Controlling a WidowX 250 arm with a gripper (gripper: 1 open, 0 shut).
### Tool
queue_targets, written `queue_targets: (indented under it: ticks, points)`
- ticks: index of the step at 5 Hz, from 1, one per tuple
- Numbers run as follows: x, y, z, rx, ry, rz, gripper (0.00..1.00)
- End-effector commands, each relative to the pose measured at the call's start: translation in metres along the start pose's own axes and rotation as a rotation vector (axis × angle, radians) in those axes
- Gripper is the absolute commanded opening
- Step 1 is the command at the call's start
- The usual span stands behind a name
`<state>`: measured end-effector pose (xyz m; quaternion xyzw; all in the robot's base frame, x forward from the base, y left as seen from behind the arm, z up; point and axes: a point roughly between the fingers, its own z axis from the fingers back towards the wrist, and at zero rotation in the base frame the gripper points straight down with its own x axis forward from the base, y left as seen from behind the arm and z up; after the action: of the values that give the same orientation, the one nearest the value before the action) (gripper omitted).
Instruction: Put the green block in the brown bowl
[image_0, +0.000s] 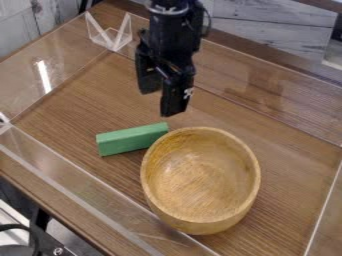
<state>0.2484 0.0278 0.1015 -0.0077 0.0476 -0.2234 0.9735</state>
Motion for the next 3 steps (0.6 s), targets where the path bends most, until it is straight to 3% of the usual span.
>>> queue_targets:
  ticks: [1,2,3]
  points:
    - [-0.012,0.001,0.004,0.046,-0.047,-0.118,1.0]
    - [-0.026,-0.001,-0.006,0.063,-0.051,-0.238,1.0]
    - [-0.033,0.008,-0.016,0.071,-0.064,-0.265,1.0]
